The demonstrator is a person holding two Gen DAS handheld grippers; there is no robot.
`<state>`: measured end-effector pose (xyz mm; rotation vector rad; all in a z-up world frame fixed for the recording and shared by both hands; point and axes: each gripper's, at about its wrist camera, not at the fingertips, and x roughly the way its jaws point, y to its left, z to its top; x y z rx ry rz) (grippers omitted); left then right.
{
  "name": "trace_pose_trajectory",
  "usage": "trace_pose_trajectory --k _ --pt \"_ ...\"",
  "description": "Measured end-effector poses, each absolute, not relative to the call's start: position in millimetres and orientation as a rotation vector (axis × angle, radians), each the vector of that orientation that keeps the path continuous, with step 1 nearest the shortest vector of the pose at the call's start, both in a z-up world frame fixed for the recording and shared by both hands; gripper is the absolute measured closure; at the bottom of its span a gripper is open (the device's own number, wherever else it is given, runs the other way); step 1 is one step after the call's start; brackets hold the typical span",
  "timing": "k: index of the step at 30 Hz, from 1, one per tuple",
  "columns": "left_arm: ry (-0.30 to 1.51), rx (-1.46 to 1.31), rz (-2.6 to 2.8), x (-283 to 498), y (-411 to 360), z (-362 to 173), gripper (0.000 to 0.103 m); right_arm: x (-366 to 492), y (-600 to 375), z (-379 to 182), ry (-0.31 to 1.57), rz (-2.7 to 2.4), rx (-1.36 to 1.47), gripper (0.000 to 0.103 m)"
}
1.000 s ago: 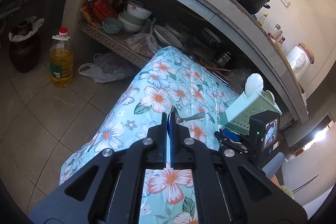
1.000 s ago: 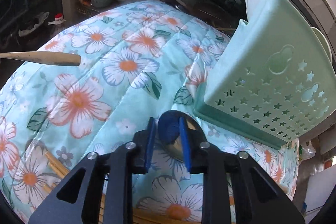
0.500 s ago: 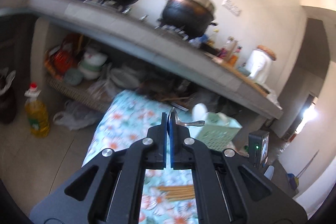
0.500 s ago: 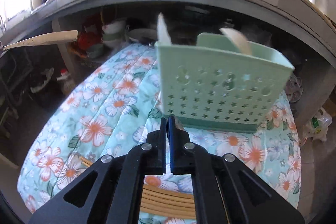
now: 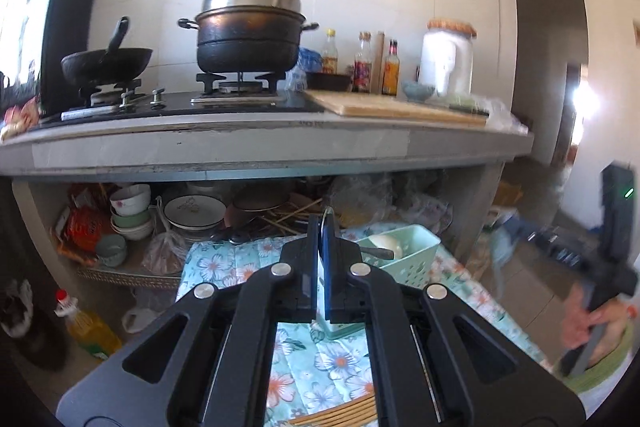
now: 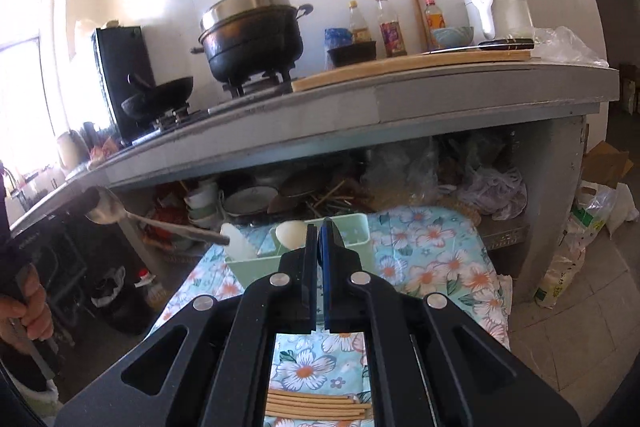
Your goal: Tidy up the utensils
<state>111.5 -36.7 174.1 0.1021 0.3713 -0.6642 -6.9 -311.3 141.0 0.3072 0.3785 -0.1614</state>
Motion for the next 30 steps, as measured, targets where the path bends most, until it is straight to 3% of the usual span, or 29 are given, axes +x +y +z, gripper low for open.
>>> trace_pose_trajectory --k 15,26,30 --pt "0.452 0.503 -0.518 151 -138 150 0.103 -29 -344 140 0.319 -0.124 0.366 0.101" --pt "0.617 0.277 -0.651 191 -150 129 0.099 -32 -360 136 0.328 -0.070 0.430 0.101" --pt "0.590 0.204 -0.678 189 -145 134 0.090 -31 -362 135 0.329 -0.057 0.448 0.101"
